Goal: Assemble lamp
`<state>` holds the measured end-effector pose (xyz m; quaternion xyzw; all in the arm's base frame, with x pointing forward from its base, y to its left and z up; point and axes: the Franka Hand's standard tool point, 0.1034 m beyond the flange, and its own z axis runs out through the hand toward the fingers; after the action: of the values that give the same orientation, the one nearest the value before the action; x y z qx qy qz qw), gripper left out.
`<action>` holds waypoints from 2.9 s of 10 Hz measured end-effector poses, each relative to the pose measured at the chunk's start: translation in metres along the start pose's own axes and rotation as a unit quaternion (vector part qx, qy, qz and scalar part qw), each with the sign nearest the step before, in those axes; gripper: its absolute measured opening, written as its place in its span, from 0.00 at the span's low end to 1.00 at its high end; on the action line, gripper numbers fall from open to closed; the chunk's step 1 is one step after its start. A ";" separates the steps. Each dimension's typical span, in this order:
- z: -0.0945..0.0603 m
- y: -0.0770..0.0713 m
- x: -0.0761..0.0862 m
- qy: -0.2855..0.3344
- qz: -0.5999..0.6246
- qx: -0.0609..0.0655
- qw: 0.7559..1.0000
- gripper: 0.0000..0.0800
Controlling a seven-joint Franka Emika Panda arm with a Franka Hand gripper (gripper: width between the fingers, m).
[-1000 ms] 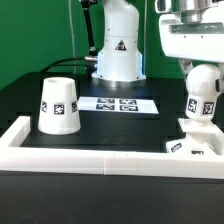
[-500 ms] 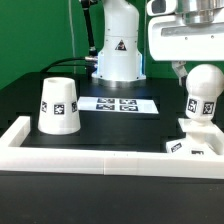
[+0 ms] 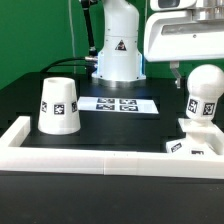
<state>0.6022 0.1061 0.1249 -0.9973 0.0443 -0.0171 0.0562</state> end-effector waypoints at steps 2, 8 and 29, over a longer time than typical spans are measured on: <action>0.000 0.001 0.001 0.003 -0.069 0.000 0.998 0.87; 0.001 0.003 0.002 0.001 -0.295 -0.009 0.955 0.87; 0.006 0.020 0.008 0.002 -0.357 -0.042 0.933 0.72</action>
Offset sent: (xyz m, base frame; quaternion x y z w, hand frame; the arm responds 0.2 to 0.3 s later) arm 0.0000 0.0000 0.0000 0.0000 0.0000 -0.1938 0.9810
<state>0.6089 0.0866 0.1171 -0.9489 -0.3136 -0.0366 0.0043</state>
